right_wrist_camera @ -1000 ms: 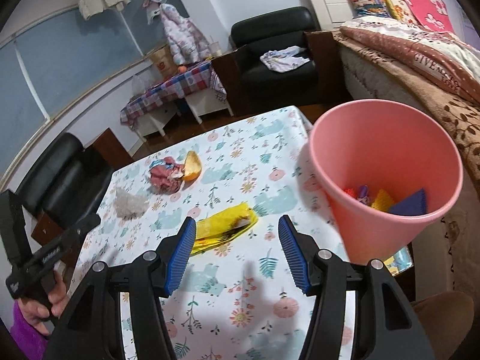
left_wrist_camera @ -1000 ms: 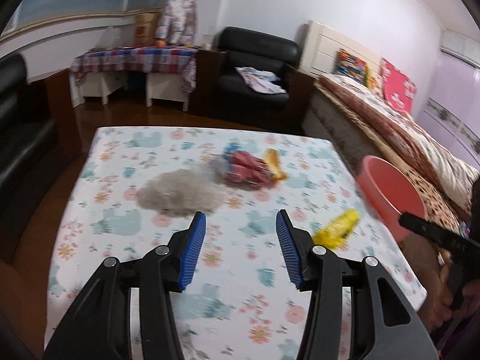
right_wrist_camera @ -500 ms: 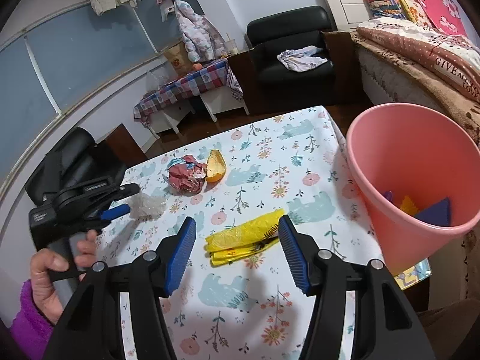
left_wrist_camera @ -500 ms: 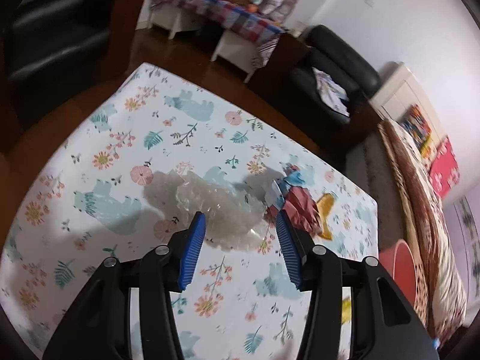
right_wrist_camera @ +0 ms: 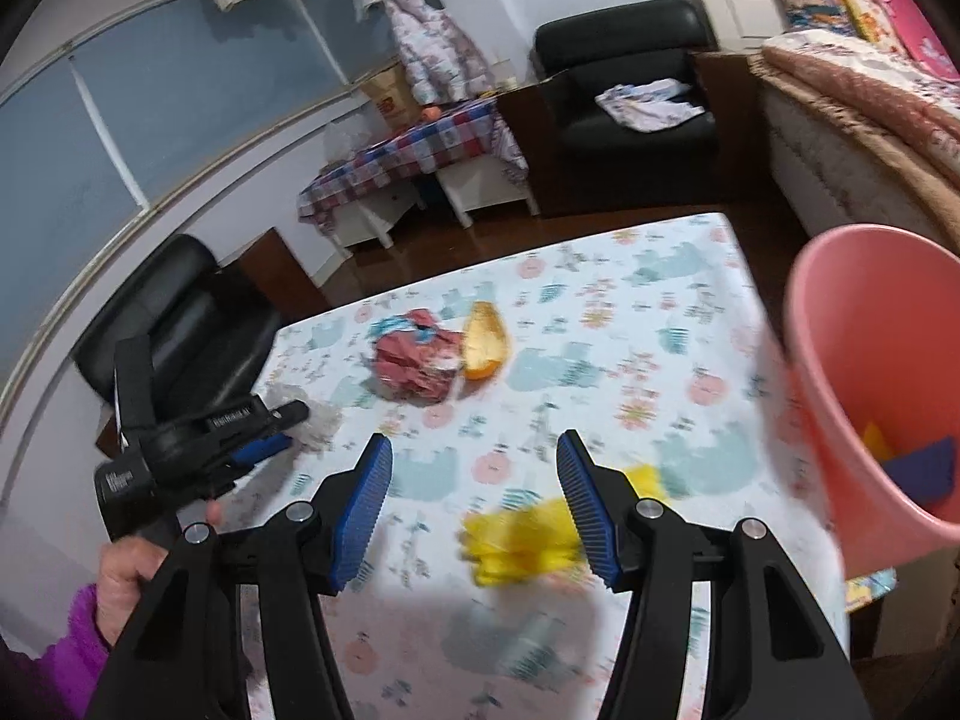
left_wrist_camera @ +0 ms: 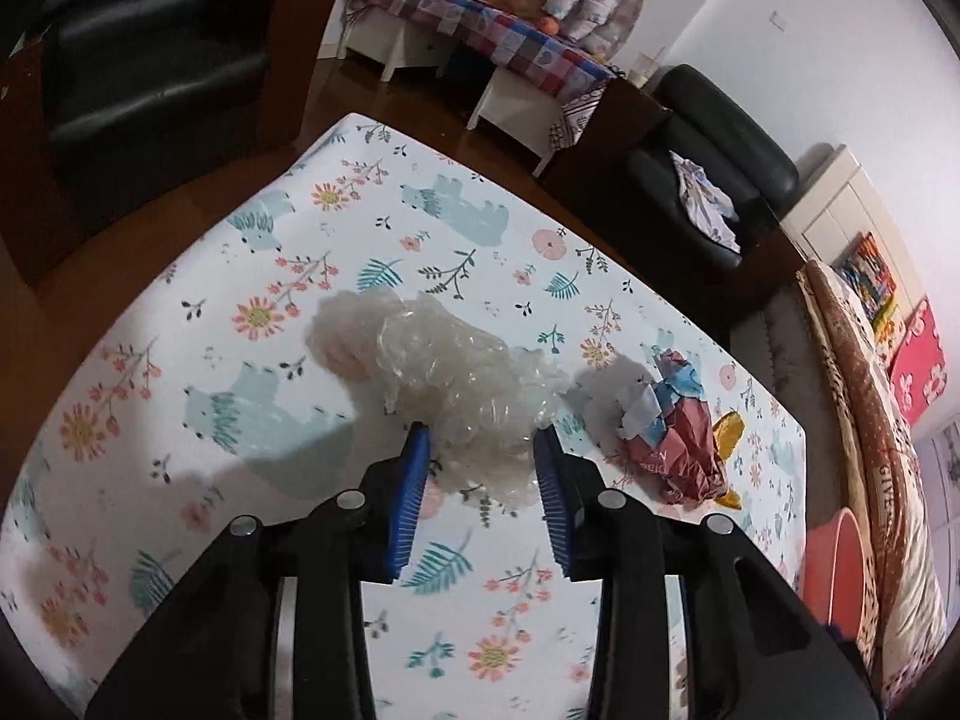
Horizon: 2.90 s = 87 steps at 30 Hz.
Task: Collect trash
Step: 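Move both tools back over the bubble wrap and red wrapper, then grasp the bubble wrap with the left gripper while the right grasps the red paper wrapper, then carry the bubble wrap and red wrapper toward the pink bucket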
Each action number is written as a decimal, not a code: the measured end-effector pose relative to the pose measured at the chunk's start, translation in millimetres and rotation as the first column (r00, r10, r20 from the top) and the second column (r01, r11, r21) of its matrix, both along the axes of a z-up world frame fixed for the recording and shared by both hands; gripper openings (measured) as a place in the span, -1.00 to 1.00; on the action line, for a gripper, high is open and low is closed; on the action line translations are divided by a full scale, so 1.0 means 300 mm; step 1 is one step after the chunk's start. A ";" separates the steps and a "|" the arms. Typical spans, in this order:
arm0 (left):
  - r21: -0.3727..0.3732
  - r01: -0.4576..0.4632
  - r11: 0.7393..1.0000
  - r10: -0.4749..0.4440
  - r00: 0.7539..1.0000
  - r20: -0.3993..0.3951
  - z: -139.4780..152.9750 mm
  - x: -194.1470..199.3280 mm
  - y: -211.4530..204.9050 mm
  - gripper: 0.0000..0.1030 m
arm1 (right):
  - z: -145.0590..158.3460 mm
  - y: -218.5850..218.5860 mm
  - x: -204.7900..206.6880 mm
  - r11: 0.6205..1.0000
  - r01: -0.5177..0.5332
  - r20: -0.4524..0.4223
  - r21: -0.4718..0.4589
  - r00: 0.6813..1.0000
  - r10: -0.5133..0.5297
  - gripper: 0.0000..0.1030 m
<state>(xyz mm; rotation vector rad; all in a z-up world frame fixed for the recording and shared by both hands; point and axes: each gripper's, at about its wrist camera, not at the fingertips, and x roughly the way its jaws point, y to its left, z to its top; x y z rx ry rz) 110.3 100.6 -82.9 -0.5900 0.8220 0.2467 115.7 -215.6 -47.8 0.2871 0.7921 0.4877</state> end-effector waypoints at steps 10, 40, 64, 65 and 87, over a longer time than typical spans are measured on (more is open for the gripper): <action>0.032 0.133 0.991 -0.135 0.990 0.047 0.012 -0.076 0.044 -0.33 | 0.024 0.284 0.140 0.977 -0.169 0.048 -0.131 0.983 0.176 0.10; 0.092 0.258 0.962 -0.267 0.957 0.112 0.095 -0.179 0.005 -0.33 | -0.053 0.398 0.232 0.947 -0.278 -0.044 -0.161 0.961 0.274 -0.36; 0.188 0.445 0.876 -0.474 0.866 0.160 0.218 -0.218 -0.356 -0.33 | 0.119 -0.069 -0.090 1.000 -0.024 0.065 -0.008 0.998 0.025 -0.35; 0.193 0.453 0.871 -0.483 0.861 0.160 0.220 -0.215 -0.372 -0.33 | 0.120 -0.087 -0.093 1.000 -0.009 0.067 -0.006 0.998 0.010 -0.35; 0.279 0.621 0.733 -0.670 0.730 0.136 0.251 -0.061 -0.782 -0.33 | 0.086 -0.551 -0.064 0.930 0.368 0.091 -0.005 0.926 -0.366 -0.34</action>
